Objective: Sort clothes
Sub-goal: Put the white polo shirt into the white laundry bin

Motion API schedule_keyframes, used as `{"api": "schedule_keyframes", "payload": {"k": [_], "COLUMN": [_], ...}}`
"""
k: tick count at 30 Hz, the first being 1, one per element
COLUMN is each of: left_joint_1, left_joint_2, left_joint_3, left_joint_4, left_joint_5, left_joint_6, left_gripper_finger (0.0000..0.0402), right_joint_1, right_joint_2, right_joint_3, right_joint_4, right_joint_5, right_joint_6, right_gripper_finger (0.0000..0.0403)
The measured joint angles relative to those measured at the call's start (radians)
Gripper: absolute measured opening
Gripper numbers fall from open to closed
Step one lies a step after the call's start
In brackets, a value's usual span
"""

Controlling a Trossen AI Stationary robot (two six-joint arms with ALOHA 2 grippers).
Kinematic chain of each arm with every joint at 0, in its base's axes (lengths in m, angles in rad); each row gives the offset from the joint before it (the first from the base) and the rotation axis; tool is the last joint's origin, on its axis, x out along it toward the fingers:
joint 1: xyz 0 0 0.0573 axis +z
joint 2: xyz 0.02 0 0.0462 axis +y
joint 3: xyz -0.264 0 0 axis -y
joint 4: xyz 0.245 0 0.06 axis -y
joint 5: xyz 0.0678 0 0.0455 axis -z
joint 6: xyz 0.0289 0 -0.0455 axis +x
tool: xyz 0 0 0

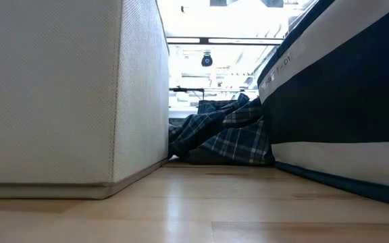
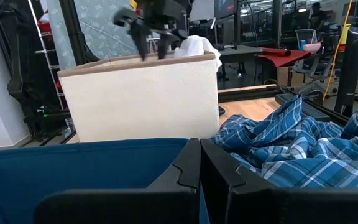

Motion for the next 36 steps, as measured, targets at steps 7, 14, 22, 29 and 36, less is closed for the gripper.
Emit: {"api": "schedule_keyframes", "payload": {"k": [7, 14, 22, 29, 36], "left_joint_1": [-0.032, 0.11, 0.167, 0.167, 0.166], "left_joint_2": [-0.048, -0.043, -0.04, -0.04, -0.03], "left_joint_3": [0.193, 0.371, 0.275, 0.169, 0.1], "left_joint_4": [0.183, -0.373, -0.415, -0.44, -0.432], "left_joint_5": [-0.06, -0.262, -0.184, -0.351, -0.319], "left_joint_6": [0.042, 0.11, 0.436, 0.507, 0.515], "left_gripper_finger": [0.0211, 0.0211, 0.0211, 0.0211, 0.0203], "right_joint_1": [0.0, 0.0, 0.0, 0.0, 0.0], "right_joint_2": [0.0, 0.0, 0.0, 0.0, 0.0], "right_joint_3": [0.0, 0.0, 0.0, 0.0, 0.0], "right_joint_4": [0.0, 0.0, 0.0, 0.0, 0.0], "right_joint_5": [0.0, 0.0, 0.0, 0.0, 0.0], "right_joint_6": [0.0, 0.0, 0.0, 0.0, 0.0], "right_gripper_finger": [0.0, 0.0, 0.0, 0.0, 0.0]}}
